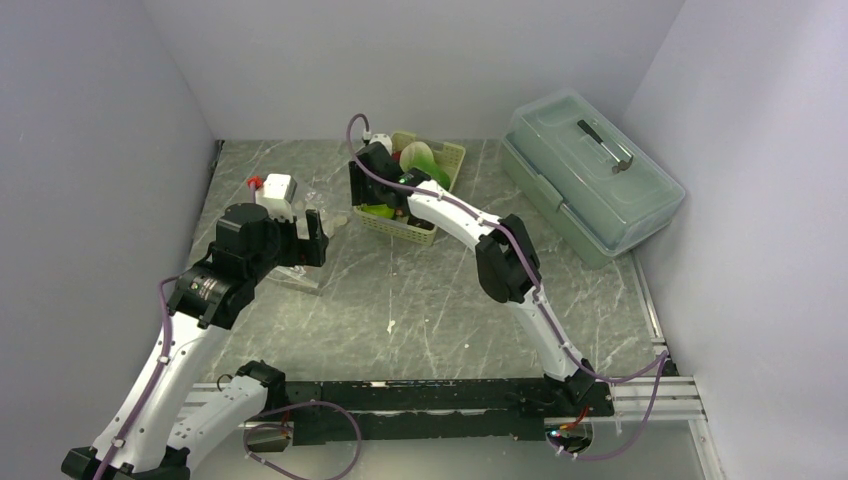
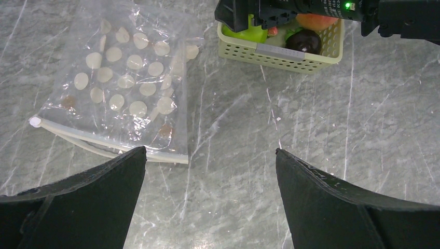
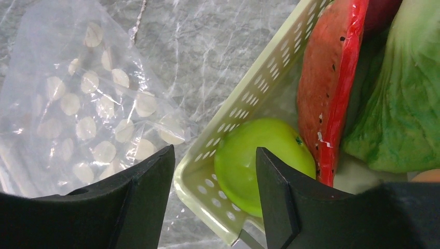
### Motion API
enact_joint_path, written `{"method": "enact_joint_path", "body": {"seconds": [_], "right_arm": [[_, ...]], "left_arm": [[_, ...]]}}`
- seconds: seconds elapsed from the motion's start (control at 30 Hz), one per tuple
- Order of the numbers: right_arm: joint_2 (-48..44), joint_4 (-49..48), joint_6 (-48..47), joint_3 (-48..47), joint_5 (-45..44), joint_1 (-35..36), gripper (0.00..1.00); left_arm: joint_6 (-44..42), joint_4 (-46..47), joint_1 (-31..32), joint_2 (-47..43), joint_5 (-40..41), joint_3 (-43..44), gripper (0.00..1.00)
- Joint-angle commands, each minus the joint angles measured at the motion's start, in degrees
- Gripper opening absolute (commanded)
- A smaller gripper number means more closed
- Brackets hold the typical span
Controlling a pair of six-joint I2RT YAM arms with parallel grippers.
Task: Place the food in the zip-top bag and seal the zipper
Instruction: Move the bin to the center of the board.
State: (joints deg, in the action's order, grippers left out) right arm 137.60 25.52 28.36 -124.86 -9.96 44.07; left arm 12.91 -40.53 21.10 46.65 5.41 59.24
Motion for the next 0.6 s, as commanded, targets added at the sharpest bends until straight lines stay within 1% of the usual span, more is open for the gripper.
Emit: {"method": "enact_joint_path", "body": {"seconds": [0.0, 0.23, 0.47, 0.57], "right_arm": [[2.02, 1.47, -1.58, -3.92, -2.2, 0.13, 0.62], [4.5, 0.34, -3.22, -7.05, -3.73, 0.07, 0.6], [6.62, -0.98, -4.31, -8.79, -4.56, 0.05, 0.52], [6.97, -1.6, -4.66, -8.82, -4.68, 0.05, 0.47]], "left_arm": [[-0.15, 1.69, 0.25, -0.34, -0.45, -0.09, 1.0], [-0.17, 1.69, 0.25, -0.15, -0.39, -0.09, 1.0], [-0.16, 1.69, 0.25, 0.28, -0.48, -0.02, 1.0], [-0.23, 1.69, 0.25, 0.37, -0.4, 0.0, 1.0]]}}
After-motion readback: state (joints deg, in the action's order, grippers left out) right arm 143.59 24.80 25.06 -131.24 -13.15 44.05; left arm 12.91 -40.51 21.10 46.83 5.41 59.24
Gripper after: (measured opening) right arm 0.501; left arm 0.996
